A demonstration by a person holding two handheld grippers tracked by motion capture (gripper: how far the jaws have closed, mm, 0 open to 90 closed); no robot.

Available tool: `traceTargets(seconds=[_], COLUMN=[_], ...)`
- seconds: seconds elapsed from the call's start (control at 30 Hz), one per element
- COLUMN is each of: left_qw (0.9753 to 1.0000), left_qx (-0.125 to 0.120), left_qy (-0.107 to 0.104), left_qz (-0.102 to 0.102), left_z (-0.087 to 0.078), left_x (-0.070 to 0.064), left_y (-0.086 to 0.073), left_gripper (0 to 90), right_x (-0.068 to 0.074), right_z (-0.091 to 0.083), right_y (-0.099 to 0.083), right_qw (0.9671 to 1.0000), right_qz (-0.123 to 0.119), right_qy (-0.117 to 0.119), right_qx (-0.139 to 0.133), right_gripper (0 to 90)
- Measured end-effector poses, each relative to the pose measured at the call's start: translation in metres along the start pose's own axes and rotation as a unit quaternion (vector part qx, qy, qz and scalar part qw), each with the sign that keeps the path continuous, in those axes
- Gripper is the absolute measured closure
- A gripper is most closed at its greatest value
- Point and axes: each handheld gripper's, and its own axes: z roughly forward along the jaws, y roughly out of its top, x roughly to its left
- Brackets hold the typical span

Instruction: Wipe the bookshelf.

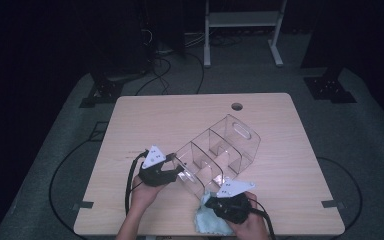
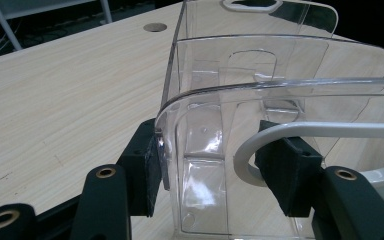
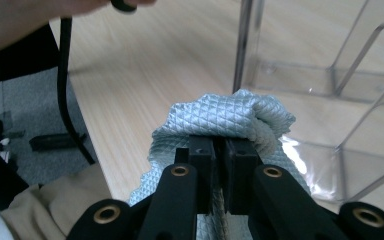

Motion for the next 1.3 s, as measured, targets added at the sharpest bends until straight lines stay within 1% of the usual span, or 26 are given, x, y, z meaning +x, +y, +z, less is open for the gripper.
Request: traceTargets(seconds=[0.1, 0.17, 0.23, 0.27, 0.33, 0.4, 0.47, 0.53, 0.57, 0.6, 0.63, 0.7, 0.77, 0.83, 0.97, 1.07, 1.1, 1.13, 1.2, 1.3], left_qw=[1.0000, 1.0000, 1.0000, 1.0000, 1.0000, 1.0000, 1.0000, 1.0000, 1.0000, 1.0000, 1.0000, 1.0000, 1.0000, 1.0000, 1.0000, 1.0000, 1.0000, 1.0000, 1.0000, 1.0000], left_qx=[0.002, 0.001, 0.001, 0.001, -0.001, 0.000, -0.001, 0.001, 0.001, 0.001, 0.001, 0.001, 0.001, 0.000, 0.001, 0.002, 0.002, 0.002, 0.001, -0.001], left_qy=[-0.001, -0.002, -0.003, -0.003, -0.005, -0.004, -0.003, -0.003, -0.003, -0.003, -0.003, -0.003, -0.003, -0.004, -0.003, -0.004, -0.004, -0.002, -0.002, -0.001], left_qz=[0.002, 0.001, 0.002, 0.002, -0.001, 0.001, -0.002, -0.001, -0.001, -0.002, -0.002, -0.001, 0.000, 0.000, 0.006, 0.004, 0.005, 0.007, 0.005, 0.001], left_z=[-0.001, 0.000, -0.001, -0.001, 0.000, 0.000, 0.000, 0.000, -0.001, -0.001, 0.000, 0.000, -0.001, 0.000, 0.000, 0.000, 0.000, 0.000, 0.000, 0.000], left_x=[0.000, -0.001, 0.000, 0.000, 0.001, 0.001, 0.000, -0.001, -0.001, -0.001, -0.001, -0.001, -0.001, -0.001, 0.000, 0.001, 0.001, 0.001, 0.001, 0.001], left_y=[0.000, 0.000, 0.000, 0.000, 0.000, 0.000, 0.000, 0.000, 0.000, 0.000, 0.000, 0.000, 0.000, 0.000, 0.000, 0.000, 0.000, 0.000, 0.000, 0.000], left_gripper=[45.6, 45.6, 45.5, 45.6, 45.6, 45.7, 45.6, 45.7, 45.6, 45.6, 45.6, 45.7, 45.7, 45.8, 45.7, 45.7, 45.8, 45.8, 45.7, 45.7], right_x=[0.001, 0.000, -0.001, -0.002, -0.003, -0.003, -0.002, -0.001, 0.000, 0.000, 0.001, 0.003, 0.003, 0.001, 0.001, 0.000, -0.002, -0.003, -0.005, -0.007], right_z=[0.014, 0.027, 0.033, 0.034, 0.031, 0.025, 0.013, 0.003, -0.005, -0.009, -0.017, -0.028, -0.035, -0.037, -0.030, -0.021, -0.016, -0.013, -0.005, 0.002], right_y=[-0.009, -0.018, -0.021, -0.022, -0.020, -0.017, -0.008, 0.000, 0.006, 0.010, 0.017, 0.027, 0.034, 0.038, 0.030, 0.020, 0.015, 0.013, 0.007, 0.001], right_qw=[0.9996, 0.9985, 0.9979, 0.9978, 0.9981, 0.9987, 0.9995, 0.9999, 0.9999, 0.9999, 0.9996, 0.9989, 0.9982, 0.9981, 0.9984, 0.9993, 0.9996, 0.9996, 0.9996, 0.9997], right_qz=[-0.001, -0.006, 0.000, 0.003, 0.003, 0.004, 0.006, 0.003, 0.001, 0.000, -0.004, -0.013, -0.018, -0.016, -0.015, -0.010, -0.004, -0.002, 0.003, 0.007], right_qy=[0.003, 0.003, 0.007, 0.010, 0.013, 0.013, 0.014, 0.014, 0.012, 0.013, 0.013, 0.010, 0.006, 0.006, 0.014, 0.012, 0.016, 0.019, 0.024, 0.025], right_qx=[0.030, 0.054, 0.065, 0.065, 0.061, 0.048, 0.027, 0.010, -0.001, -0.009, -0.024, -0.044, -0.057, -0.059, -0.053, -0.034, -0.024, -0.021, -0.010, 0.000], right_gripper=[84.4, 84.4, 84.4, 84.4, 84.4, 84.4, 84.4, 84.5, 84.4, 84.5, 84.4, 84.5, 84.5, 84.5, 84.6, 84.6, 84.5, 84.5, 84.6, 84.6])
